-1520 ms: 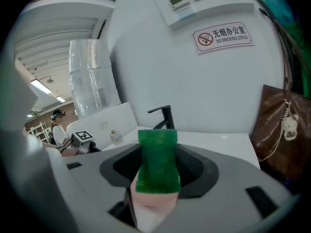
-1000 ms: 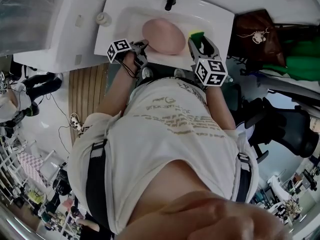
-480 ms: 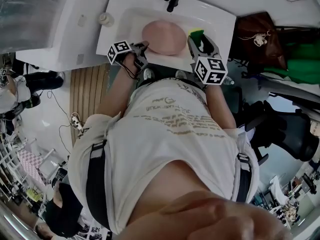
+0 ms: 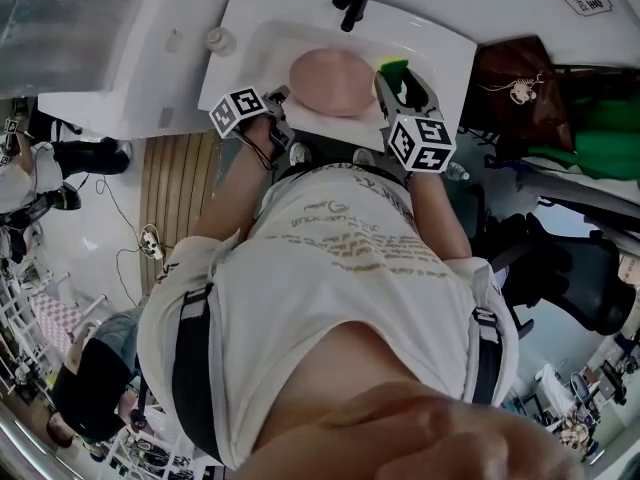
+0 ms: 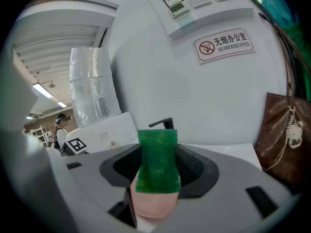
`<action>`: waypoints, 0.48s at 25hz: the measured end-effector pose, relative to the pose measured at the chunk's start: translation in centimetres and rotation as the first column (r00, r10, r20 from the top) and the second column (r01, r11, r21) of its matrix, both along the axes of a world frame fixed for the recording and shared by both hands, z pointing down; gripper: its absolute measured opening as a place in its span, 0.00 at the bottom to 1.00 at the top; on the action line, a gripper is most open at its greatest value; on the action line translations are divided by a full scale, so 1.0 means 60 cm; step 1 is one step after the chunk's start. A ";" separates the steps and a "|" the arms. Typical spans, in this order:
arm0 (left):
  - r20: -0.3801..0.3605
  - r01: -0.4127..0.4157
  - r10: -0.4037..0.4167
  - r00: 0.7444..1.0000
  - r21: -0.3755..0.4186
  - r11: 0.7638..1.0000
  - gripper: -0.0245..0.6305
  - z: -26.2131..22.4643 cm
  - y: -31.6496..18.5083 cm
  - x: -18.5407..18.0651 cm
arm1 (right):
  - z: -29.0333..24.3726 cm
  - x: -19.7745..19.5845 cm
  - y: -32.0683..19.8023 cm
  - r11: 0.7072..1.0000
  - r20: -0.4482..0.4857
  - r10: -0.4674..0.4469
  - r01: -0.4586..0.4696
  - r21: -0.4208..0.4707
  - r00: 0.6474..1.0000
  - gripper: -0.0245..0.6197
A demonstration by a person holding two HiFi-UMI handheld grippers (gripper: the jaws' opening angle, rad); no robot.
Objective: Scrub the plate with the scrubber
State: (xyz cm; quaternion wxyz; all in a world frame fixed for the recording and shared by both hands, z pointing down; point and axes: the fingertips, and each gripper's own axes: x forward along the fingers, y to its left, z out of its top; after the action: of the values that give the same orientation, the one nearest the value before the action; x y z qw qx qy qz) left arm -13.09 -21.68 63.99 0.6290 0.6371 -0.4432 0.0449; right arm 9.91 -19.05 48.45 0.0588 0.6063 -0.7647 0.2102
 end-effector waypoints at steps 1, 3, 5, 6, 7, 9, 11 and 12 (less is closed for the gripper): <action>0.041 -0.016 0.014 0.999 0.048 0.999 0.08 -0.013 -0.007 -0.003 | -0.005 0.001 -0.002 1.000 0.002 0.001 -0.001 0.007 1.000 0.38; 0.132 -0.071 0.050 0.990 0.156 0.985 0.07 -0.044 -0.023 -0.004 | -0.015 0.001 -0.007 1.000 0.006 0.005 -0.005 0.025 1.000 0.38; 0.238 -0.149 0.085 0.967 0.265 0.953 0.07 -0.080 -0.037 0.001 | -0.031 0.001 -0.012 0.998 0.016 0.009 -0.010 0.056 1.000 0.38; 0.293 -0.189 0.094 0.952 0.313 0.931 0.07 -0.101 -0.043 0.005 | -0.040 0.002 -0.014 0.997 0.024 0.013 -0.015 0.076 1.000 0.38; 0.342 -0.225 0.097 0.935 0.358 0.906 0.07 -0.122 -0.048 0.010 | -0.049 0.003 -0.017 0.995 0.031 0.021 -0.024 0.097 0.999 0.38; 0.418 -0.286 0.087 0.904 0.443 0.850 0.07 -0.168 -0.057 0.025 | -0.069 0.006 -0.023 0.989 0.042 0.042 -0.047 0.137 0.998 0.38; 0.479 -0.337 0.061 0.876 0.516 0.788 0.07 -0.214 -0.063 0.042 | -0.088 0.008 -0.028 0.982 0.049 0.063 -0.071 0.174 0.997 0.38; 0.506 -0.361 0.044 0.861 0.549 0.754 0.07 -0.236 -0.065 0.050 | -0.098 0.009 -0.030 0.978 0.049 0.072 -0.080 0.192 0.996 0.38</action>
State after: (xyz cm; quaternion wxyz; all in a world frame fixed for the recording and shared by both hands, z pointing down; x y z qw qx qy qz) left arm -10.11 -25.59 49.84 0.2472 0.8249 -0.4950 0.1157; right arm 10.42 -20.87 42.55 -0.0245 0.6334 -0.7588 0.1497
